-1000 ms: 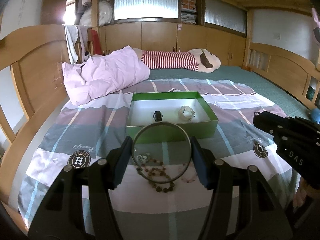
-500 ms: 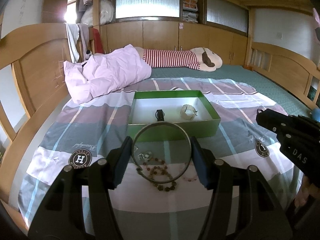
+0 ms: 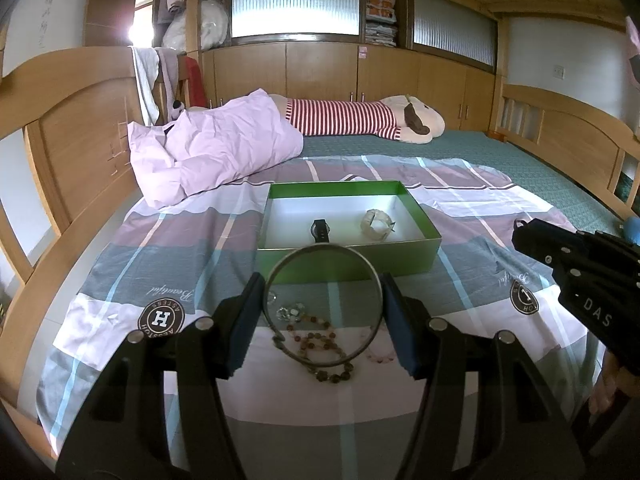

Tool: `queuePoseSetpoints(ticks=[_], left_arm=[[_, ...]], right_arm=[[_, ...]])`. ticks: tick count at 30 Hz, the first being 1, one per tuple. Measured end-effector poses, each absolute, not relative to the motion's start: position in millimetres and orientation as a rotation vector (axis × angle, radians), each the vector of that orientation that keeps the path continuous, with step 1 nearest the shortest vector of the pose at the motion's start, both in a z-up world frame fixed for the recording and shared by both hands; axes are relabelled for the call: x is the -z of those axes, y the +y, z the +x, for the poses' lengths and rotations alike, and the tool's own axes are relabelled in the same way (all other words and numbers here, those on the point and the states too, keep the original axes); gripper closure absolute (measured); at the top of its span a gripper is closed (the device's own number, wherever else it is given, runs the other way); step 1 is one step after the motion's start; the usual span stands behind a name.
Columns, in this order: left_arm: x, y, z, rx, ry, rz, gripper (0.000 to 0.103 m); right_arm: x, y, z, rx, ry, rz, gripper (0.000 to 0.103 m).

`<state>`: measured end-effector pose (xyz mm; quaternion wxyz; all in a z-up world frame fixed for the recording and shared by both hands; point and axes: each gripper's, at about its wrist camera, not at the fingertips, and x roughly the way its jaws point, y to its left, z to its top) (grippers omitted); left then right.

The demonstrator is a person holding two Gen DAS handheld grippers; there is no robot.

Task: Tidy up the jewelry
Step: 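Hold the metal bangle in the left tool while the right tool lifts the hair tie, then open the left tool over the green box while the right tool releases the hair tie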

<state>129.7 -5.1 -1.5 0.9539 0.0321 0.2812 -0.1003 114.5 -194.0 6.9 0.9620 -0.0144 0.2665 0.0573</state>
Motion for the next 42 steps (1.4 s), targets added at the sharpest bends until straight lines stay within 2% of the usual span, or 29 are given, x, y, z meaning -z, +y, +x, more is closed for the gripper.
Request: queuePoseSetpoints(ticks=[42], left_arm=[[2.2, -4.5, 129.6, 0.204, 0.574, 0.066, 0.045]], right_arm=[[-5.2, -195.0, 115.8, -0.117, 0.542, -0.031, 0.083]])
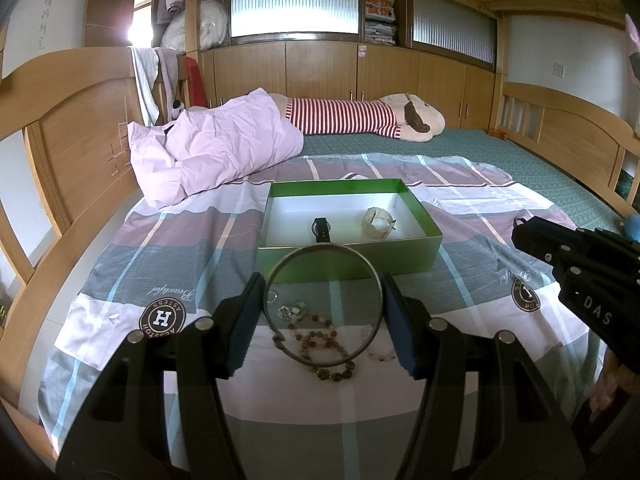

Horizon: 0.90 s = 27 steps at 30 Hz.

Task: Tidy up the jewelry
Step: 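Open the left tool over the green box while the right tool releases the hair tie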

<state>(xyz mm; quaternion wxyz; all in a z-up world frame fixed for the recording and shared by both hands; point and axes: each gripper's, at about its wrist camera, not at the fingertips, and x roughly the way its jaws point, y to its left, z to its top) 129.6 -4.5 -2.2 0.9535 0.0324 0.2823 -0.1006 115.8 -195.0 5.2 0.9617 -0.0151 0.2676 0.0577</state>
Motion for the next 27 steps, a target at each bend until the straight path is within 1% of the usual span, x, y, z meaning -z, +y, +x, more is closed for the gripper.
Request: queuePoseSetpoints(ticks=[17, 23, 27], left_arm=[[7, -3, 136, 0.199, 0.585, 0.064, 0.045], [-10, -9, 177, 0.186, 0.548, 0.058, 0.045], [-16, -14, 224, 0.201, 0.528, 0.027, 0.045]], right_arm=[[-4, -194, 121, -0.124, 0.537, -0.030, 0.083], [-15, -194, 171, -0.169, 0.489, -0.005, 0.083], [2, -195, 222, -0.159, 0.517, 0.030, 0.083]])
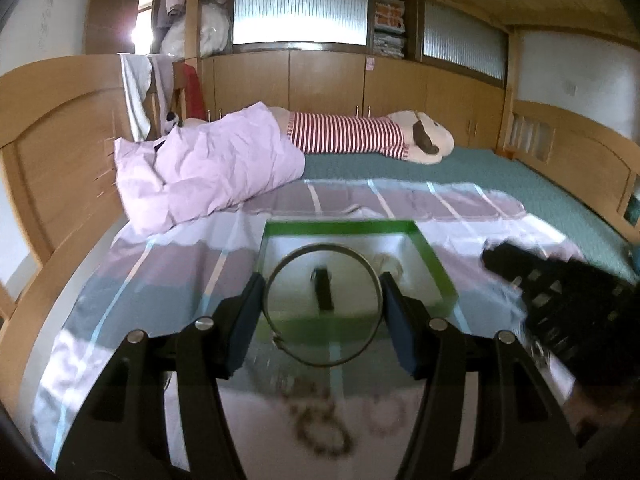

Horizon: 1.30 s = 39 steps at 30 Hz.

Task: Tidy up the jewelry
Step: 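Open the left tool over the green box while the right tool releases the hair tie, then close the right tool on the flower brooch while the left tool moves to the bracelet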

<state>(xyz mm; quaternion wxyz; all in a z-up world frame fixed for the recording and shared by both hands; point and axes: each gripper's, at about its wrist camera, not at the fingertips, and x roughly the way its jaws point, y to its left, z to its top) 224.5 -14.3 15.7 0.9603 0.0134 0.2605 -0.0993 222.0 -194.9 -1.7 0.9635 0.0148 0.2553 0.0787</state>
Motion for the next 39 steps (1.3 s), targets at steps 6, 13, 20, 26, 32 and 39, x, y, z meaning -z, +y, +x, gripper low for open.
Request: queuePoseSetpoints(ticks=[6, 13, 20, 26, 32, 39], left_arm=[[17, -23, 306, 0.172, 0.601, 0.016, 0.045], [54, -15, 343, 0.157, 0.675, -0.017, 0.026], [-66, 33, 270, 0.184, 0.379, -0.194, 0.004], [-85, 56, 185, 0.137, 0.303, -0.125, 0.004], [-51, 60, 133, 0.106, 0.395, -0.046, 0.004], [-12, 57, 101, 0.079, 0.541, 0.013, 0.004]], right_arm=[[47, -201, 293, -0.127, 0.615, 0.046, 0.083], [58, -210, 311, -0.122, 0.658, 0.030, 0.057], [-61, -265, 227, -0.110, 0.283, 0.240, 0.024], [-80, -265, 162, -0.071, 0.265, 0.200, 0.024], [-44, -242, 114, -0.110, 0.395, 0.101, 0.024], [-5, -203, 92, -0.187, 0.536, 0.041, 0.024]])
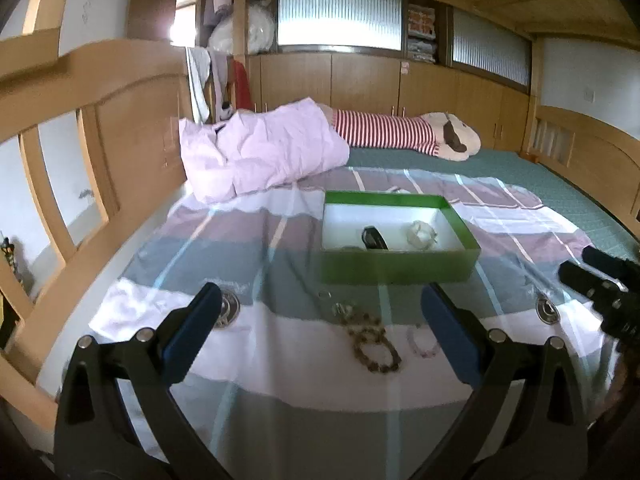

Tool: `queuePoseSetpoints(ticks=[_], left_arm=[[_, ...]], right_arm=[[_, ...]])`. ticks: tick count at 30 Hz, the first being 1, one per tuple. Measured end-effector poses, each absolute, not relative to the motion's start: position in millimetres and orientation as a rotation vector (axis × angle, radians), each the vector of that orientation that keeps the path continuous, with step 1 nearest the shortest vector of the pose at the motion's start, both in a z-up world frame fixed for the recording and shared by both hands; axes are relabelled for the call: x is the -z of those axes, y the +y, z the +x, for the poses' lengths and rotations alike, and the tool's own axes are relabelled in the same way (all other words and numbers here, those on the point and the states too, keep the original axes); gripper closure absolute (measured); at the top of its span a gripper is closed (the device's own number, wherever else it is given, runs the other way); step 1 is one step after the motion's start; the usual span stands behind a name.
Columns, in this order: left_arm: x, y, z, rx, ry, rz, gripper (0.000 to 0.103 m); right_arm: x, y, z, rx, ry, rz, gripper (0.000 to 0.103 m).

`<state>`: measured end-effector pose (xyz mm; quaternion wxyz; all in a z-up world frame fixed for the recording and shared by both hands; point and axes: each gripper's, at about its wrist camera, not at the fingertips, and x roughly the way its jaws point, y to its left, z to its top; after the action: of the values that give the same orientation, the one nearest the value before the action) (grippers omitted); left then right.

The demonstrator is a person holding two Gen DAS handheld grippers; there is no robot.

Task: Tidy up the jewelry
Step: 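Close the right tool on the flower brooch while the left tool moves to the bracelet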

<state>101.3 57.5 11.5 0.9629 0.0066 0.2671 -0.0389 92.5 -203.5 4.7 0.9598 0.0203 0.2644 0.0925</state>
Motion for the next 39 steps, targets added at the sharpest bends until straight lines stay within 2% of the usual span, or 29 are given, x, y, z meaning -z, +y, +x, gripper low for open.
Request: queuePoseSetpoints(ticks=[12, 14, 20, 26, 34, 36, 37, 39], left_arm=[[-14, 67, 109, 0.076, 0.548, -0.031, 0.004], [-15, 65, 109, 0.075, 0.540, -0.026, 0.004], [-18, 74, 119, 0.057, 0.542, -0.069, 0.004], [-19, 77, 126, 0.055, 0.549, -0.085, 0.004], [-14, 79, 135, 0.049, 0.573, -0.084, 0.004], [-13, 80, 136, 0.048, 0.575, -0.081, 0.004], [-13, 80, 136, 0.048, 0.576, -0.080, 0.004], [-13, 81, 137, 0.043, 0.577, -0.078, 0.004]], right_arm=[[5, -208, 104, -0.130, 0.518, 0.013, 0.025], [16, -207, 112, -0.114, 0.529, -0.013, 0.034], [91, -200, 156, -0.124, 0.765, -0.044, 0.063], [135, -185, 178, -0.130, 0.853, -0.109, 0.067], [150, -169, 195, -0.142, 0.907, -0.116, 0.067], [156, -170, 199, -0.140, 0.928, -0.103, 0.072], [159, -171, 201, -0.145, 0.940, -0.101, 0.080], [159, -171, 202, -0.148, 0.940, -0.094, 0.081]])
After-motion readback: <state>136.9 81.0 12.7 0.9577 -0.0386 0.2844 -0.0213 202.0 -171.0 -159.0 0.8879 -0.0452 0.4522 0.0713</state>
